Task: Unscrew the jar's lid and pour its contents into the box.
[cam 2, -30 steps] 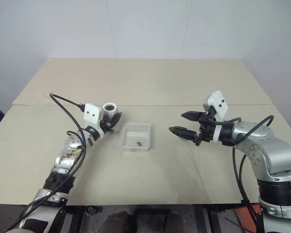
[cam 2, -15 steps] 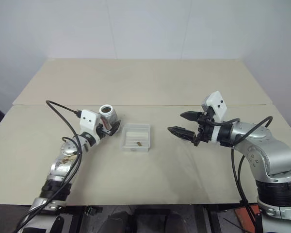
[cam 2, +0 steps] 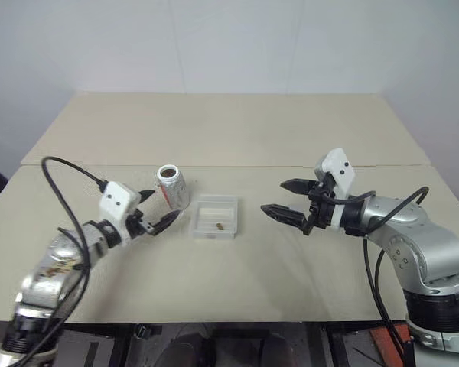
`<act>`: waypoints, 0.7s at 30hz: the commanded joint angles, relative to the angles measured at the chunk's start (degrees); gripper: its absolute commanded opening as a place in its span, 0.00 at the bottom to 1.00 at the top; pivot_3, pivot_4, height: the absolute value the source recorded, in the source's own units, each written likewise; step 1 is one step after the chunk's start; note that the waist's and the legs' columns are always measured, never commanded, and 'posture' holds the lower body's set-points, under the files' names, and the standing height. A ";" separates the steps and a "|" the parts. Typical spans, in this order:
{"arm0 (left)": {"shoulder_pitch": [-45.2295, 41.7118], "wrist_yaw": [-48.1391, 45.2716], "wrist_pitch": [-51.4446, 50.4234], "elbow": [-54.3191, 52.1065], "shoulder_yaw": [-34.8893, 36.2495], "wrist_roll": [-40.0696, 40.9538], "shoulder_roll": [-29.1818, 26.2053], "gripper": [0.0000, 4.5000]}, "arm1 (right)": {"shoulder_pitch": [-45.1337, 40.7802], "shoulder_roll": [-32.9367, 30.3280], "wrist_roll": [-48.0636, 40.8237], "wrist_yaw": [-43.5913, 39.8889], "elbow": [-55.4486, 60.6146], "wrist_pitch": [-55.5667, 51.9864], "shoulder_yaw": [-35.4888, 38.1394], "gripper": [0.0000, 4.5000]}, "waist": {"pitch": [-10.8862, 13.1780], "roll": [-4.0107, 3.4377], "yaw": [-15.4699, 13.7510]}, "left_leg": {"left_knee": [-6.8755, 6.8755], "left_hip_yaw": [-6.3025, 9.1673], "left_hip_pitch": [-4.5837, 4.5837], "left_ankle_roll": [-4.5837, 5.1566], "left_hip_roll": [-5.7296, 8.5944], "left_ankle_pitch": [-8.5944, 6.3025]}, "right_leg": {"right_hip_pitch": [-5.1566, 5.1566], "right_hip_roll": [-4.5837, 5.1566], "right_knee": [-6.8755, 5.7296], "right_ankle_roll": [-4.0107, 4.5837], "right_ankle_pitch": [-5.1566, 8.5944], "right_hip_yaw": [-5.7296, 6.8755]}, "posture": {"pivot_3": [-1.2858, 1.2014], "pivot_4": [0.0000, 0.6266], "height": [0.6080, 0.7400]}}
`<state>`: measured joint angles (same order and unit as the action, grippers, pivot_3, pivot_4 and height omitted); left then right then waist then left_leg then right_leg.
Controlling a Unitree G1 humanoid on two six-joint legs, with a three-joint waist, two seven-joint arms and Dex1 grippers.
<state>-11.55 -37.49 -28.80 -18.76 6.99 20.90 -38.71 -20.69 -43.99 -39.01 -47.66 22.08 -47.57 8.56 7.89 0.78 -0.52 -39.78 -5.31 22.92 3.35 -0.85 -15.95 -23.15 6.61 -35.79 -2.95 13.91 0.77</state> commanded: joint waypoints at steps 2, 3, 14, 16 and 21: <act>-4.22 -12.94 2.51 2.74 7.88 9.17 -5.61 0.99 | 2.09 -3.09 0.39 -2.82 2.12 3.73 3.02 1.00 | 0.00 0.00 -0.11 | -0.01 -0.01 -0.03 0.00 0.01 0.00 | 0.04 0.00 0.02 0.00 0.00 0.01 | 0.52 0.24 1.00; -4.84 -17.03 3.69 4.39 8.42 10.21 -7.38 0.99 | 2.74 -3.77 0.74 -3.67 1.88 4.62 3.27 1.00 | 0.00 -0.01 -0.17 | -0.01 0.00 -0.02 0.00 0.02 0.00 | 0.05 0.00 0.03 0.00 0.00 0.02 | 0.52 0.24 1.00; -4.03 -33.17 13.98 11.67 8.57 9.12 -13.70 0.99 | 3.06 -11.17 2.56 -12.52 -3.43 11.52 6.06 1.00 | 0.00 -0.01 0.00 | 0.00 -0.12 -0.05 0.03 0.01 -0.02 | 0.03 -0.05 0.06 0.02 0.01 -0.01 | 0.52 0.24 1.00; -3.87 -33.07 13.36 11.28 8.76 9.90 -13.48 0.99 | 2.23 -12.24 2.47 -14.17 -4.33 12.35 6.05 1.00 | 0.00 -0.01 0.00 | 0.00 -0.11 -0.04 0.04 0.00 -0.02 | 0.03 -0.05 0.06 0.02 0.01 -0.01 | 0.52 0.24 1.00; -3.00 -31.28 13.22 9.67 8.49 9.97 -12.22 0.99 | 1.93 -13.28 2.16 -16.99 -5.36 13.86 6.13 1.00 | 0.00 -0.01 -0.01 | 0.00 -0.11 -0.04 0.06 -0.02 -0.04 | 0.02 -0.04 0.06 0.02 0.01 -0.02 | 0.52 0.24 1.00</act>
<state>-14.79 -69.72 -15.56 -7.19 14.34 29.74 -51.12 -17.93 -56.18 -36.43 -63.50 16.41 -35.56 12.42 7.89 0.77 -0.52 -39.78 -5.42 22.88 3.41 -0.87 -15.99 -23.12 6.57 -35.73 -2.93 13.92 0.75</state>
